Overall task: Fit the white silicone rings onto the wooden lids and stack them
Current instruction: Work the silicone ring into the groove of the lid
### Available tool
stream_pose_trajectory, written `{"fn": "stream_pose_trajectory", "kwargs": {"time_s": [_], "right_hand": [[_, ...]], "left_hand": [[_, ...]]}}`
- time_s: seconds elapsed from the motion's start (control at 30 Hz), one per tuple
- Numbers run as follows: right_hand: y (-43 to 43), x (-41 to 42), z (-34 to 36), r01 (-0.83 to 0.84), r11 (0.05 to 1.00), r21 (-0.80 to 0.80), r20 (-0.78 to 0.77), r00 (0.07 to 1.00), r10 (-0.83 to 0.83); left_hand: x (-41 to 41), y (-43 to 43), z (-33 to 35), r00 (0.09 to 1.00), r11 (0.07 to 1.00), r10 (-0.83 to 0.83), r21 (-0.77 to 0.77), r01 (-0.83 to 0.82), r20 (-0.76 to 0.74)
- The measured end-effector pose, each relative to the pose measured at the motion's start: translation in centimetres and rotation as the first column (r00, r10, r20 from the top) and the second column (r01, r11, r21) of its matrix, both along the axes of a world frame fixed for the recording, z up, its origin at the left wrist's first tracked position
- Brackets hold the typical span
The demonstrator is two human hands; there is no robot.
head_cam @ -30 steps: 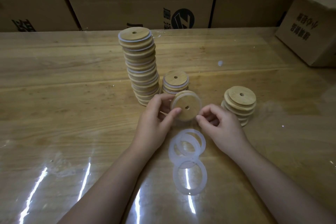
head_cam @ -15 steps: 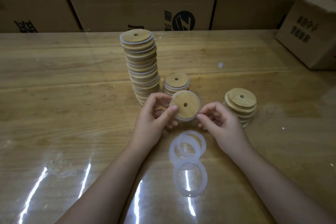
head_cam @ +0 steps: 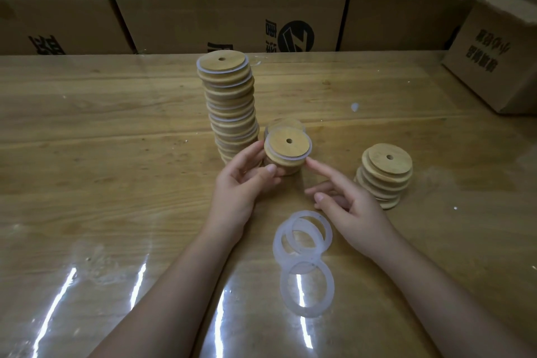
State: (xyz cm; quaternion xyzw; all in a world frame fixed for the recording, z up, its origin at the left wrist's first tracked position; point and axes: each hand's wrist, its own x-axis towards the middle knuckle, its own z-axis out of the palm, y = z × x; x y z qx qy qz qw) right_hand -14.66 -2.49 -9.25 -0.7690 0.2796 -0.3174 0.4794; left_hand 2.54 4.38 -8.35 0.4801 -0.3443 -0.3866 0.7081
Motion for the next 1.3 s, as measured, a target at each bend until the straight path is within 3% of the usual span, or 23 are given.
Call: {"fn": "stream_pose_trajectory", "kwargs": {"time_s": [0.17, 0.27, 0.43, 0.67, 0.83, 1.3], "right_hand": [[0.1, 0.1, 0.2, -0.027, 0.999, -0.017, 0.009, 1.0, 0.028], [0.1, 0.1, 0.2, -0.018, 1.0, -0.021, 0.006, 1.0, 0.018], [0.1, 0.1, 0.3, -0.021, 1.0, -0.016, -0.013, 1.0, 0.021], [-0.1, 0.3, 0.0, -0.056, 0.998, -0.041, -0.053, 0.997, 0.054], [-0.3, 0.4, -0.3, -0.09, 0.991, -0.095, -0.067, 0.994, 0.083], [-0.4, 0.2, -0.5, -0.141, 0.981, -0.13, -0.07, 0.989, 0.133]], "left_hand": [[-0.1, -0.1, -0.2, 0.999, 1.0, 0.026, -0.015, -0.026, 0.034], [-0.5, -0.2, -0.5, 0.991, 0.999, 0.053, -0.003, -0.053, 0.126], [-1.2, 0.0, -0.7, 0.939, 0.998, -0.056, 0.02, 0.053, 0.338], [-1.3, 0.1, -0.5, 0.918, 0.998, -0.055, 0.035, 0.044, 0.392], [-1.4, 0.3, -0.5, 0.854, 0.998, -0.065, 0.027, 0.06, 0.517], [-1.3, 0.3, -0.4, 0.826, 0.999, -0.021, -0.012, 0.033, 0.563]]}}
